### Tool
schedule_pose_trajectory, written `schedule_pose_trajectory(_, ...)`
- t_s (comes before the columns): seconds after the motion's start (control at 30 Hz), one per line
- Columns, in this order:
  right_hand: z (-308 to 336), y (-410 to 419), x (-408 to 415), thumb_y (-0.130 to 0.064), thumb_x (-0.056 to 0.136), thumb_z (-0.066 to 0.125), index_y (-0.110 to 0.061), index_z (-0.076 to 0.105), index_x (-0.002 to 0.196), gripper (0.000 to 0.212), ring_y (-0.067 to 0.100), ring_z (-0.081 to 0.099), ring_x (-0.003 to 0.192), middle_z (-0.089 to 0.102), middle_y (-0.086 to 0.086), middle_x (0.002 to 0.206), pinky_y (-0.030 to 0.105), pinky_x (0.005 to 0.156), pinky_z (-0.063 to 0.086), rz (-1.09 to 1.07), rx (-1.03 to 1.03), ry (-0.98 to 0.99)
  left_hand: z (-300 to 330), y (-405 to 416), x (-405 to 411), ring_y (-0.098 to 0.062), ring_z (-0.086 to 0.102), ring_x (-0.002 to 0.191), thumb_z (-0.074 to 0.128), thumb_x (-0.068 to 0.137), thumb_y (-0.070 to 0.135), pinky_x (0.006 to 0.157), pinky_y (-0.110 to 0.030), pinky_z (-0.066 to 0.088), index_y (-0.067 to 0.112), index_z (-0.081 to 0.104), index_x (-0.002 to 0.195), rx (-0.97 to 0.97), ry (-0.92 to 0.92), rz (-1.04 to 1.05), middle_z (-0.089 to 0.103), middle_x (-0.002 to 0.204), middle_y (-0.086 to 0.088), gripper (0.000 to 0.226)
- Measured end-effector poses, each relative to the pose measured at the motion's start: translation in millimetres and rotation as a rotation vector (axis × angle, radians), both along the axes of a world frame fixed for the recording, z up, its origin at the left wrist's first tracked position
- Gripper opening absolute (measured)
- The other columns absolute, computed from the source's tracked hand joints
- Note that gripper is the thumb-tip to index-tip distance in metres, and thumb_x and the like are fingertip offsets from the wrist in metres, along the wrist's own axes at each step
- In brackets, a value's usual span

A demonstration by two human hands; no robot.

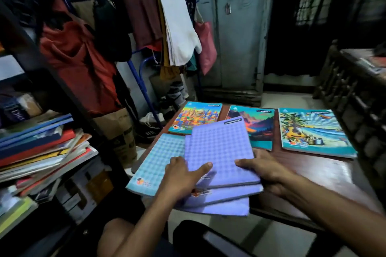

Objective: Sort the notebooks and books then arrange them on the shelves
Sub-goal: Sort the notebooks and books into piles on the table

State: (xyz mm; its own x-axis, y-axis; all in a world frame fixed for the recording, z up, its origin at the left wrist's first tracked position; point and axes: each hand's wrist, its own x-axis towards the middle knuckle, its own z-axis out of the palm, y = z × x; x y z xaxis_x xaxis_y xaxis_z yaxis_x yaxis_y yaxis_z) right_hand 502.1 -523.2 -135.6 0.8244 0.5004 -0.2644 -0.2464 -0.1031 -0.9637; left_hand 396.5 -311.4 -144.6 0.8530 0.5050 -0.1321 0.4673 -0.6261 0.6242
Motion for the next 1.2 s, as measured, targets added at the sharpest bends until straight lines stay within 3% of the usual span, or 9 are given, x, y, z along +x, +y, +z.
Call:
schedule_pose_trajectory(0.13, -4, -55, 3, 0.008, 0.094, 0.056, -0.005, 0.066, 0.114, 0.026, 0.027, 0.074, 0.091, 0.076, 0.011, 0.105, 0.034, 0.073, 0.06, -0.086, -0.062, 0.005, -4, -42, 11, -0.028, 0.05, 0.12, 0.061, 0.074, 0.078, 0.098, -0.041, 0.046, 0.021, 0.062, 0.112, 0.015, 0.01, -0.159, 0.054, 0.121, -0.007, 0.068)
schedule_pose_trajectory(0.37, 3, -74, 7, 0.011, 0.092, 0.057, -0.006, 0.067, 0.112, 0.028, 0.017, 0.073, 0.086, 0.076, 0.006, 0.106, 0.026, 0.067, 0.057, -0.094, -0.194, -0.106, -6, -64, 1, -0.023, 0.048, 0.133, 0.045, 0.062, 0.093, 0.1, -0.044, 0.047, 0.034, 0.047, 0.13, 0.065, 0.069, -0.276, 0.051, 0.142, 0.001, 0.09)
schedule_pose_trajectory(0.5, 5, -97, 9, 0.007, 0.091, 0.062, 0.0, 0.067, 0.11, 0.02, 0.022, 0.073, 0.085, 0.076, 0.012, 0.103, 0.028, 0.066, 0.057, -0.147, -0.226, -0.116, -4, -73, -8, -0.02, 0.012, 0.155, 0.032, 0.084, 0.087, 0.121, -0.046, 0.023, 0.015, 0.018, 0.159, 0.138, 0.209, -0.287, 0.009, 0.169, -0.003, 0.105)
schedule_pose_trajectory(0.63, 0, -153, 4, 0.009, 0.09, 0.063, 0.003, 0.067, 0.113, 0.025, 0.029, 0.072, 0.087, 0.075, 0.015, 0.104, 0.034, 0.074, 0.058, -0.279, -0.249, -0.127, -7, -81, -3, -0.028, 0.015, 0.153, 0.007, 0.078, 0.092, 0.12, -0.051, 0.021, 0.016, 0.034, 0.154, 0.436, 0.259, -0.308, 0.023, 0.163, -0.018, 0.11)
schedule_pose_trajectory(0.73, -2, -207, -6, 0.01, 0.091, 0.06, 0.003, 0.066, 0.115, 0.026, 0.031, 0.071, 0.088, 0.075, 0.019, 0.105, 0.037, 0.075, 0.06, -0.364, -0.268, -0.08, -8, -99, 11, -0.026, 0.02, 0.152, 0.029, 0.097, 0.071, 0.122, -0.045, 0.019, 0.01, 0.045, 0.145, 0.487, 0.132, -0.428, 0.028, 0.161, -0.015, 0.079)
schedule_pose_trajectory(0.83, -4, -244, -12, 0.009, 0.092, 0.059, 0.002, 0.067, 0.112, 0.023, 0.035, 0.072, 0.096, 0.075, 0.017, 0.104, 0.045, 0.087, 0.058, -0.406, -0.298, -0.065, 0, -147, 21, -0.027, 0.039, 0.14, 0.042, 0.103, 0.054, 0.107, -0.034, 0.034, 0.009, 0.06, 0.124, 0.286, 0.057, -0.612, 0.043, 0.149, -0.013, 0.054)
schedule_pose_trajectory(0.93, -5, -256, -11, 0.009, 0.092, 0.06, -0.003, 0.069, 0.108, 0.022, 0.035, 0.072, 0.098, 0.076, 0.013, 0.102, 0.05, 0.094, 0.055, -0.401, -0.331, -0.092, 3, -194, 22, -0.029, 0.054, 0.121, 0.047, 0.1, 0.057, 0.095, -0.038, 0.045, 0.01, 0.063, 0.121, 0.223, 0.04, -0.708, 0.051, 0.134, -0.009, 0.053)
schedule_pose_trajectory(1.07, -3, -254, -14, 0.008, 0.093, 0.06, -0.013, 0.068, 0.101, 0.024, 0.014, 0.074, 0.078, 0.077, -0.003, 0.089, 0.028, 0.069, 0.059, -0.42, -0.366, -0.175, 3, -211, 19, -0.029, 0.061, 0.11, 0.063, 0.09, 0.056, 0.088, -0.038, 0.052, 0.009, 0.049, 0.14, 0.239, -0.025, -0.686, 0.036, 0.156, -0.007, 0.069)
schedule_pose_trajectory(1.2, -7, -249, -22, 0.007, 0.093, 0.06, -0.018, 0.065, 0.096, 0.025, 0.006, 0.072, 0.069, 0.075, -0.004, 0.093, 0.02, 0.06, 0.054, -0.45, -0.398, -0.222, 7, -212, 18, -0.025, 0.059, 0.102, 0.065, 0.087, 0.056, 0.084, -0.037, 0.052, 0.016, 0.061, 0.112, 0.206, 0.026, -0.658, 0.059, 0.121, -0.006, 0.048)
